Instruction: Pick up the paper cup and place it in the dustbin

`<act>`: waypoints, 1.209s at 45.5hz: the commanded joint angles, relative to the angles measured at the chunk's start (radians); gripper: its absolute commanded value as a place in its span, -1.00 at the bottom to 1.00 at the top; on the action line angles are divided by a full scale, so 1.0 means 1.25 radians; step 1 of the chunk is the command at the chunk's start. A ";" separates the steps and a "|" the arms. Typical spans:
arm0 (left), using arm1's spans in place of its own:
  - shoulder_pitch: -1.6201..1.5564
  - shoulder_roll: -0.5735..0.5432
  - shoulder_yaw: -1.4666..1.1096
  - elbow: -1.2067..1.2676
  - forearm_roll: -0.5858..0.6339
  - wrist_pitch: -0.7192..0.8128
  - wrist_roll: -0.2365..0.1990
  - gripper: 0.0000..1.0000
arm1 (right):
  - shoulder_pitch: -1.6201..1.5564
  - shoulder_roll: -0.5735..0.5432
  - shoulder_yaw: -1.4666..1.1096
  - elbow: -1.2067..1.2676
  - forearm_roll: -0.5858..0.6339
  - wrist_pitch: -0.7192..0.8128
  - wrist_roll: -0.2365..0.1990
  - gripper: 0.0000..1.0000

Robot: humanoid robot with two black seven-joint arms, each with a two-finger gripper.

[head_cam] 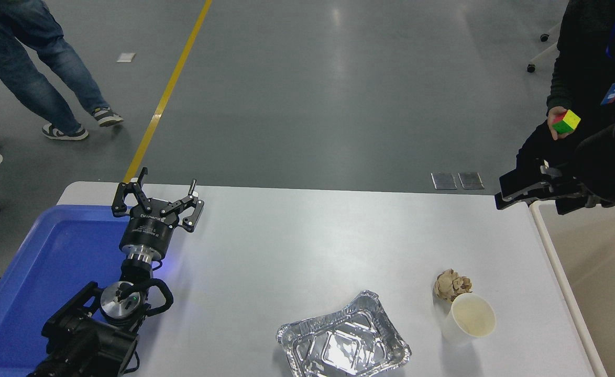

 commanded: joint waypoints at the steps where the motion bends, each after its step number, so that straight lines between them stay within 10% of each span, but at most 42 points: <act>1: 0.000 0.000 0.001 0.000 0.001 -0.001 0.000 0.98 | -0.035 0.020 -0.025 0.008 -0.050 0.022 0.000 1.00; 55: 0.000 0.000 0.001 0.000 0.001 -0.001 0.000 0.98 | -0.636 0.032 0.202 -0.199 -0.161 -0.251 0.000 1.00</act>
